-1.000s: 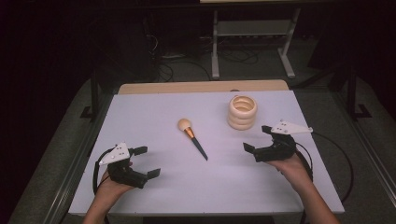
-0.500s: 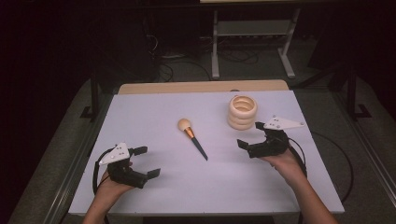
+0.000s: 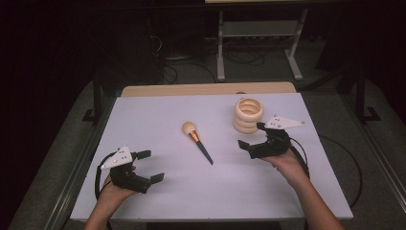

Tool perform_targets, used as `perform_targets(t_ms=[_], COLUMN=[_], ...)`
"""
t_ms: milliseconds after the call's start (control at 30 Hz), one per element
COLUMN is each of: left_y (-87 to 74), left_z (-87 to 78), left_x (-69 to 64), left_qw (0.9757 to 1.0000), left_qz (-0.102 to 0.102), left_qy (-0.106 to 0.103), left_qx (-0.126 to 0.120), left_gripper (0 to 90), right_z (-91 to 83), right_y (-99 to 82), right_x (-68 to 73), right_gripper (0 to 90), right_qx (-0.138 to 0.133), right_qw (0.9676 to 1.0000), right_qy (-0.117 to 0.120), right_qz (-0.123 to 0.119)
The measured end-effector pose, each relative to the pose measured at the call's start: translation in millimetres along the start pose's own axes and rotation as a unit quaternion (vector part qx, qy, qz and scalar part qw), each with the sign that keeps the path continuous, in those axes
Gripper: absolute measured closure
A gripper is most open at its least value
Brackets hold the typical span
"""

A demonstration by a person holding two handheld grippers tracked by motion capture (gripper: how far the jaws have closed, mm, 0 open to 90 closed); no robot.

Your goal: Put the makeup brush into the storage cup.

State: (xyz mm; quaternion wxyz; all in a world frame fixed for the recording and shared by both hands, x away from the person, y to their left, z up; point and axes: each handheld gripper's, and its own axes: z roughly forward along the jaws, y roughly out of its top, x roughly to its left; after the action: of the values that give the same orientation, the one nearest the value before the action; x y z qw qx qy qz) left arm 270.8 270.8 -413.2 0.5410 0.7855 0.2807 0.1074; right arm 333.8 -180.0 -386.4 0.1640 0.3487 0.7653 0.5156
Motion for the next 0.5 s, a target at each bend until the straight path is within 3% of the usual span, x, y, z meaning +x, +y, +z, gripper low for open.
perform_targets(t_ms=[500], left_y=[-0.1], left_z=[-0.1], left_x=[0.4], left_qw=[1.0], left_qz=[0.0], left_qy=[-0.001], left_qx=[-0.002], left_gripper=[0.0], right_z=[12.2], right_y=[11.1], right_x=[3.2], right_gripper=[0.0], right_qx=[-0.004], right_qw=[0.9999], right_qy=[0.008], right_qz=[-0.005])
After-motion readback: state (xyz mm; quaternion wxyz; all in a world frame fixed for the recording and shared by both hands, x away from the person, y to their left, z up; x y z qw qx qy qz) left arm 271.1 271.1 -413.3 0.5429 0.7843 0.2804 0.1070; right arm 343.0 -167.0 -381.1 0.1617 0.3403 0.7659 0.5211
